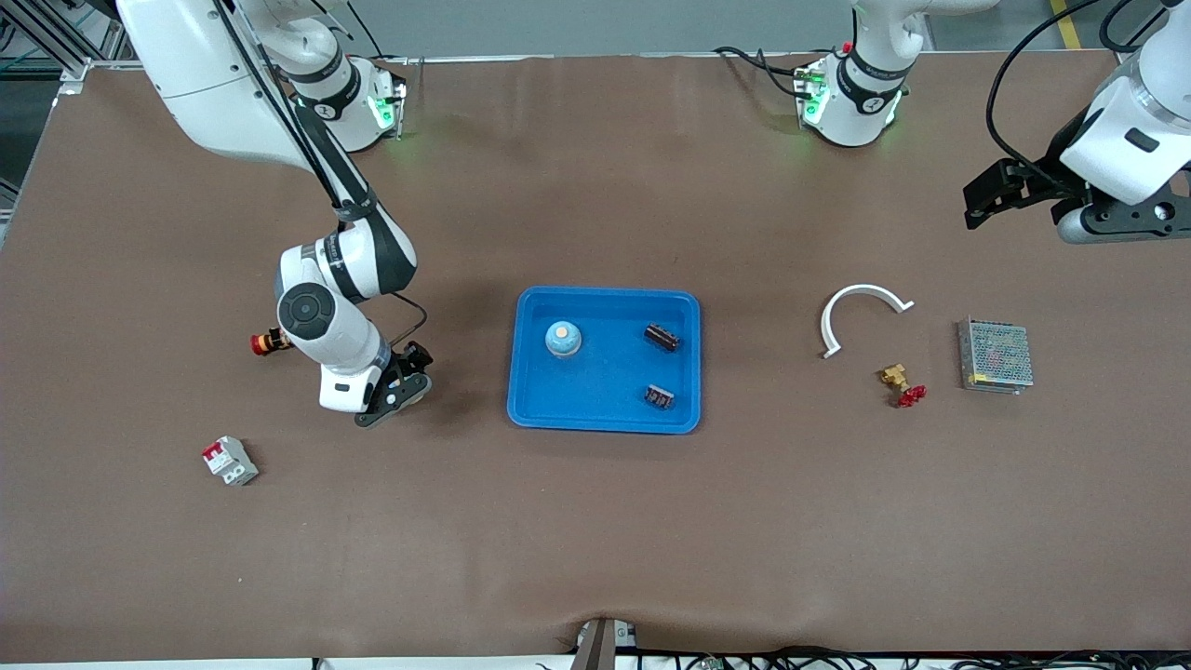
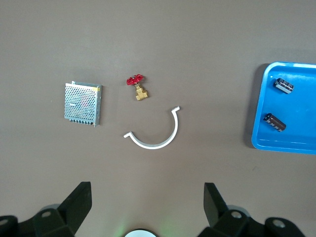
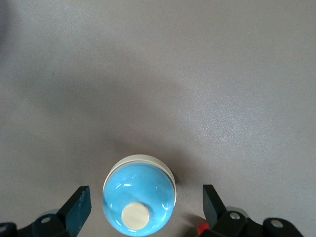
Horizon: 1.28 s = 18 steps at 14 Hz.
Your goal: Place electrolytic capacitor and blue bell in tray
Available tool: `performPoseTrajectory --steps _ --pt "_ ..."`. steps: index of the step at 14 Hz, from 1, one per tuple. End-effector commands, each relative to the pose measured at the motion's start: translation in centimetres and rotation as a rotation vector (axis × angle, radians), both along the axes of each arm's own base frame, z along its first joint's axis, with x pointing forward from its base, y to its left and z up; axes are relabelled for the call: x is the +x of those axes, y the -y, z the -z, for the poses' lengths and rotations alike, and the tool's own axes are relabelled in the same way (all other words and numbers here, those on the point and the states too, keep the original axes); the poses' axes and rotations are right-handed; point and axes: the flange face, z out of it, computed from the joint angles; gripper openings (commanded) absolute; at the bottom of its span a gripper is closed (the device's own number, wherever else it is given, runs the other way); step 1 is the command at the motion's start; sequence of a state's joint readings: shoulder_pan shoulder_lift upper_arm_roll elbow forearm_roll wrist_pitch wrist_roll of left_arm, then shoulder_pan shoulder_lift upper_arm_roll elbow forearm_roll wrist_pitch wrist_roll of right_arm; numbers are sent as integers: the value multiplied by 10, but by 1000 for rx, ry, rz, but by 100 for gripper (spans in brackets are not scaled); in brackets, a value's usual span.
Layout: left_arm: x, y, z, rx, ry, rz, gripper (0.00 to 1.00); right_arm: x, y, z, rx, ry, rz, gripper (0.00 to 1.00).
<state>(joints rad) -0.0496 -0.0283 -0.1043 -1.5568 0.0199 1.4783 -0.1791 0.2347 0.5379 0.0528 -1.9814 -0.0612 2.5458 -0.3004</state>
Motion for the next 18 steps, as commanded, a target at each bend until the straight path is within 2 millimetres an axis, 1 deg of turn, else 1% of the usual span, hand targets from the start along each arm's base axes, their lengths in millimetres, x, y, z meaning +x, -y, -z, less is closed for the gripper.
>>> performPoseTrajectory --steps 1,6,10,13,18 --pt "-2 -3 -8 -4 14 8 100 0 2 4 -8 12 -21 100" --pt "-2 -3 -8 -5 16 8 100 -1 2 16 -5 13 -22 100" --pt "-2 -6 -5 -4 3 5 100 -1 4 17 -5 13 -19 100" --pt "-4 0 -7 -2 7 10 100 -2 4 18 -3 14 -17 100" --pt "-4 -1 -6 -2 5 7 100 -1 11 20 -5 10 -5 100"
